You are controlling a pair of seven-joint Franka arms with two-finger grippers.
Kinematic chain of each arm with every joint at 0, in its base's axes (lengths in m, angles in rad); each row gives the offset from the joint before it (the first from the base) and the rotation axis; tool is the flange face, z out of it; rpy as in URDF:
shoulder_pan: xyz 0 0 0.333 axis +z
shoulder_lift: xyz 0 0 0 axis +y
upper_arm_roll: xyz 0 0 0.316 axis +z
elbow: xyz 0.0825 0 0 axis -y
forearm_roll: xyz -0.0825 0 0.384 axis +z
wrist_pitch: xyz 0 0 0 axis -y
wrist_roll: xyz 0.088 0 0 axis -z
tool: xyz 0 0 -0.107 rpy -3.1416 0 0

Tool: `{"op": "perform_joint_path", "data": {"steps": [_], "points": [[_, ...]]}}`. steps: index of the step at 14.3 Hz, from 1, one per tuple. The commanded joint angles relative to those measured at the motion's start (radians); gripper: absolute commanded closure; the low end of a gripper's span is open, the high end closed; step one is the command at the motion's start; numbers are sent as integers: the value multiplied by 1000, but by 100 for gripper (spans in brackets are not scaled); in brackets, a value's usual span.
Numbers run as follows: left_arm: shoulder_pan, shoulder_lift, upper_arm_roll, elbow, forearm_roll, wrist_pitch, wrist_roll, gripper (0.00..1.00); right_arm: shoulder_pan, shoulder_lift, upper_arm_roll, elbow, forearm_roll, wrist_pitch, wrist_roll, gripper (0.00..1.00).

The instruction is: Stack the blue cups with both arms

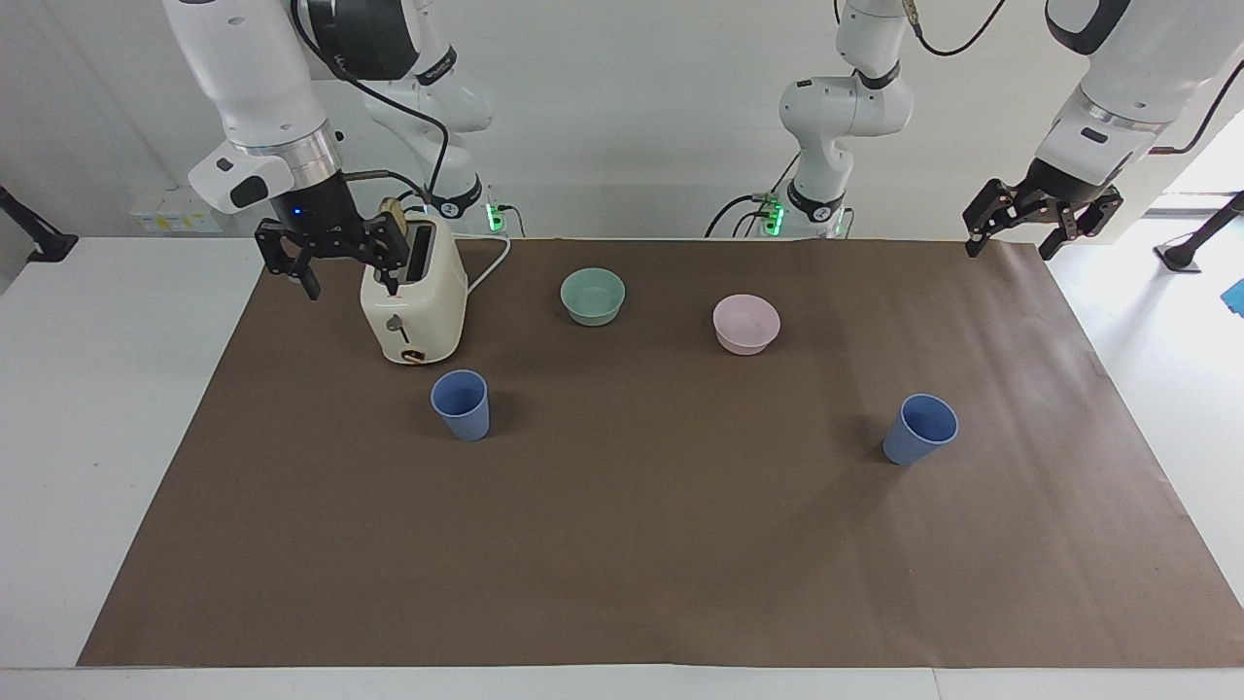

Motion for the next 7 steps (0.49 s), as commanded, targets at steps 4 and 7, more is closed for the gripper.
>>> {"op": "perform_joint_path", "data": {"steps": [4, 7], "points": [[11, 3, -4, 20, -11, -13, 14, 0, 1, -19, -3, -26, -13, 21, -25, 0], [11, 2, -4, 20, -11, -12, 11, 0, -2, -19, -3, -26, -13, 14, -25, 0]]}}
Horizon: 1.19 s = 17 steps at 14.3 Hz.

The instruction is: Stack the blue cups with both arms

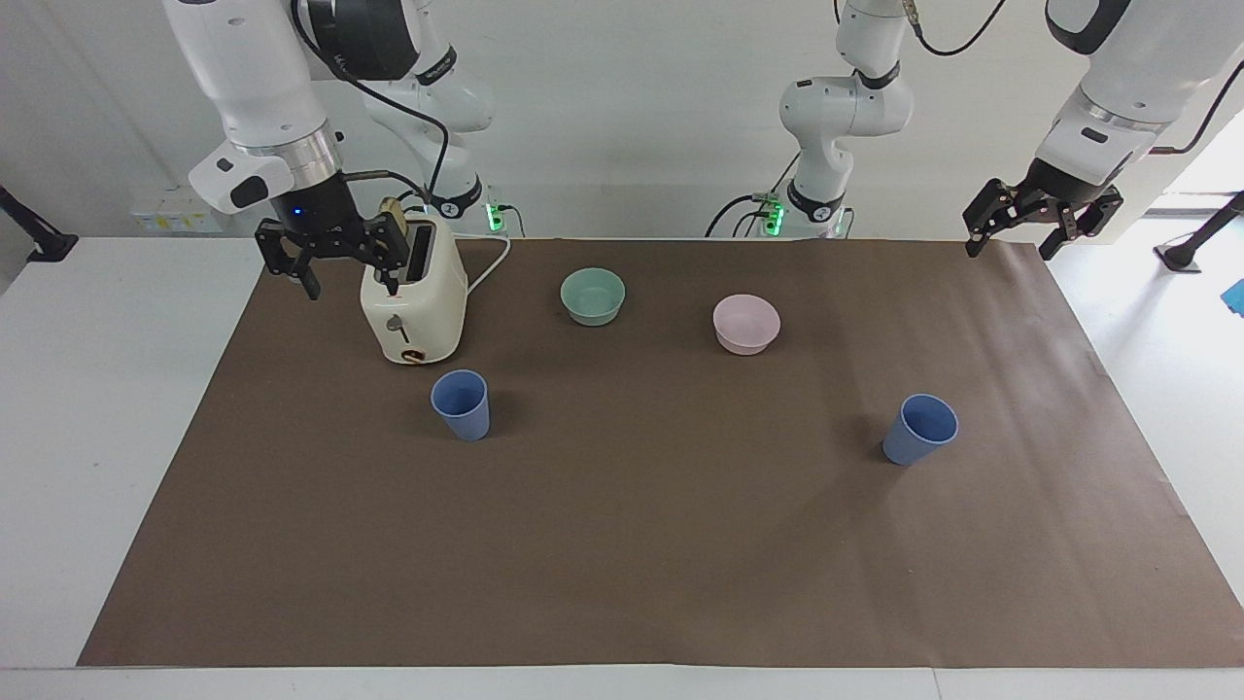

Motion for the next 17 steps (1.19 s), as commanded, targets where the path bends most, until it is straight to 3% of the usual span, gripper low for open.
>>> {"op": "perform_joint_path", "data": {"steps": [1, 11, 17], "points": [[11, 3, -4, 20, -13, -9, 10, 0, -4, -21, -3, -26, -13, 11, -22, 0], [12, 20, -3, 24, -11, 77, 24, 0, -12, -16, -3, -26, -11, 21, -16, 0], [15, 93, -1, 24, -8, 179, 47, 0, -12, -15, -3, -24, -11, 21, -25, 0]]}}
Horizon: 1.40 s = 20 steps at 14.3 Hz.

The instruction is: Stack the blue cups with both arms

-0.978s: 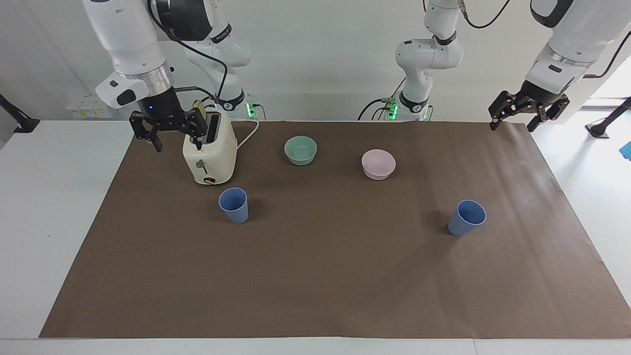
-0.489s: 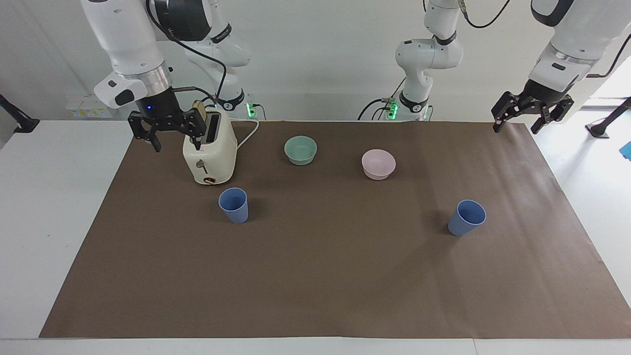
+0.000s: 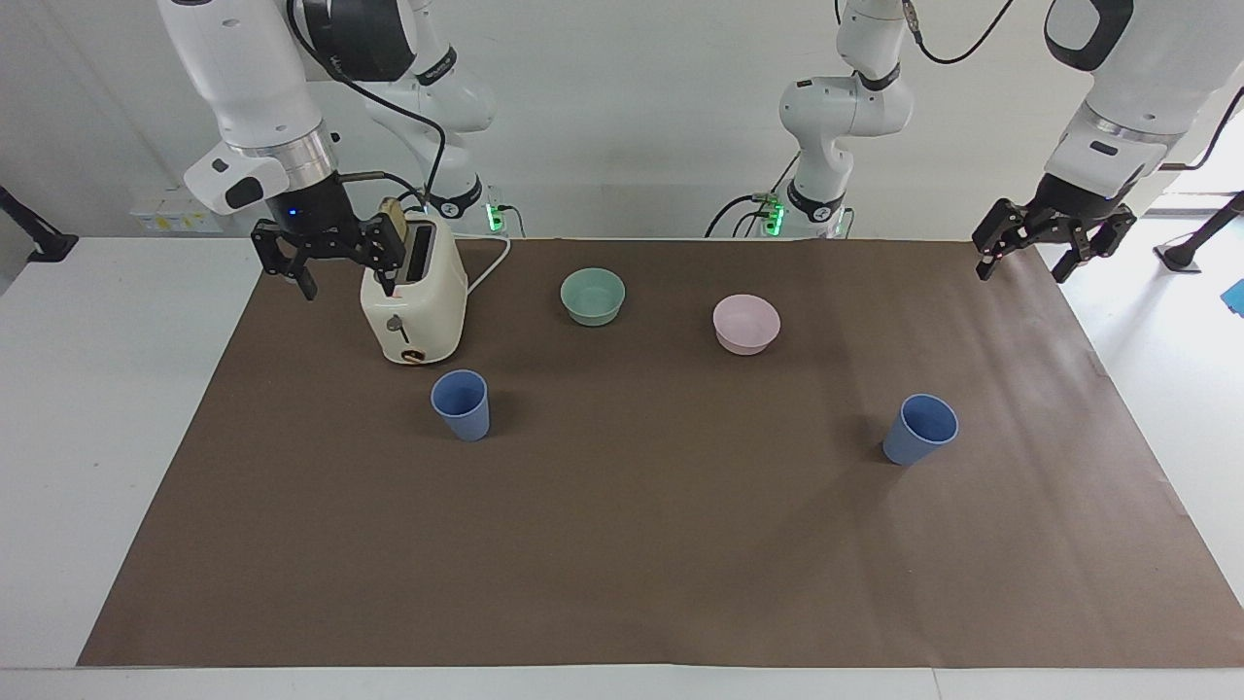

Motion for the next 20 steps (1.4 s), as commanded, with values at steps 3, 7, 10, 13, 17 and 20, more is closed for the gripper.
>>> {"op": "perform_joint_path", "data": {"steps": [3, 7, 10, 13, 17, 20], "points": [[30, 88, -5, 21, -10, 85, 46, 0, -10, -15, 3, -23, -11, 19, -25, 0], [56, 162, -6, 15, -13, 157, 109, 0, -13, -16, 3, -22, -11, 4, -28, 0], [61, 174, -5, -80, -14, 265, 104, 0, -24, -18, 3, -25, -11, 1, -28, 0], [72, 179, -6, -153, -27, 326, 101, 1, -24, -18, 3, -25, -11, 2, -22, 0], [73, 225, -6, -220, -48, 450, 91, 9, -27, -18, 3, -26, -11, 2, -25, 0], [61, 225, -6, -269, -80, 496, 49, 14, -28, -18, 3, -26, -11, 2, -24, 0]]}}
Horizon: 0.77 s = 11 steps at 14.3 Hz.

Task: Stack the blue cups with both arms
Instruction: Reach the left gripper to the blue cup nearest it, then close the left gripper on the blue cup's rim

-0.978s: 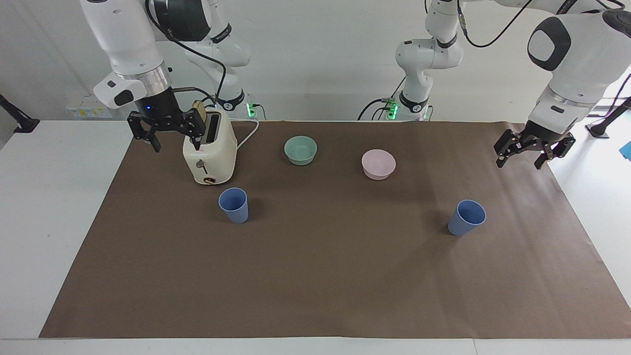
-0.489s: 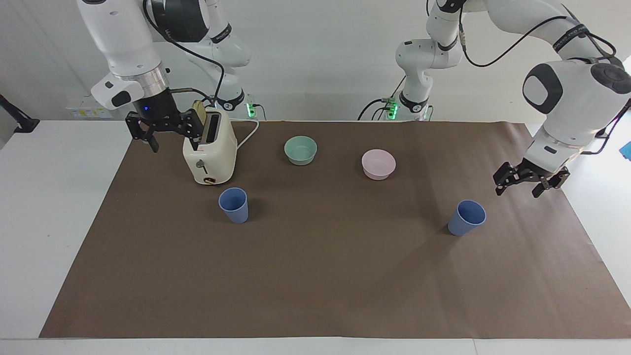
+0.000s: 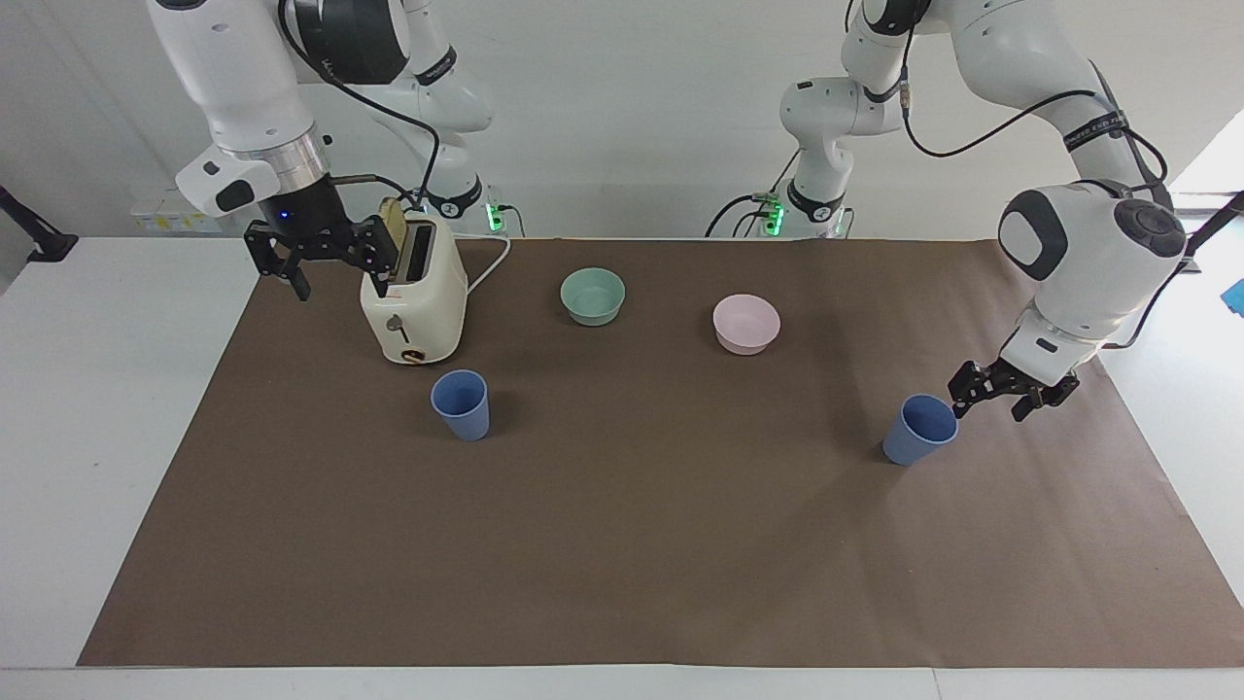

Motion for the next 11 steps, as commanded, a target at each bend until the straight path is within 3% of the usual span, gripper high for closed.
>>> {"op": "perform_joint_path", "data": {"steps": [1, 2, 6, 8, 9, 10, 11], "points": [[-1, -17, -7, -66, -30, 64, -24, 14, -14, -18, 6, -20, -11, 4, -24, 0], [-1, -23, -7, -89, -32, 77, -26, 20, -14, -18, 6, -20, -10, 4, -24, 0], [-15, -23, -7, -155, -35, 152, -61, 27, -14, -19, 6, -20, -11, 3, -25, 0], [-15, -24, -7, -160, -35, 149, -61, 38, -14, -21, 6, -22, -11, 1, -25, 0], [-15, -24, -7, -160, -35, 147, -63, 45, -14, -21, 6, -22, -11, 0, -25, 0], [-16, -24, -9, -160, -35, 146, -66, 57, -14, -21, 6, -22, -10, -2, -25, 0], [-19, -24, -9, -159, -35, 141, -64, 80, -14, -21, 6, -22, -10, -2, -25, 0]]}}
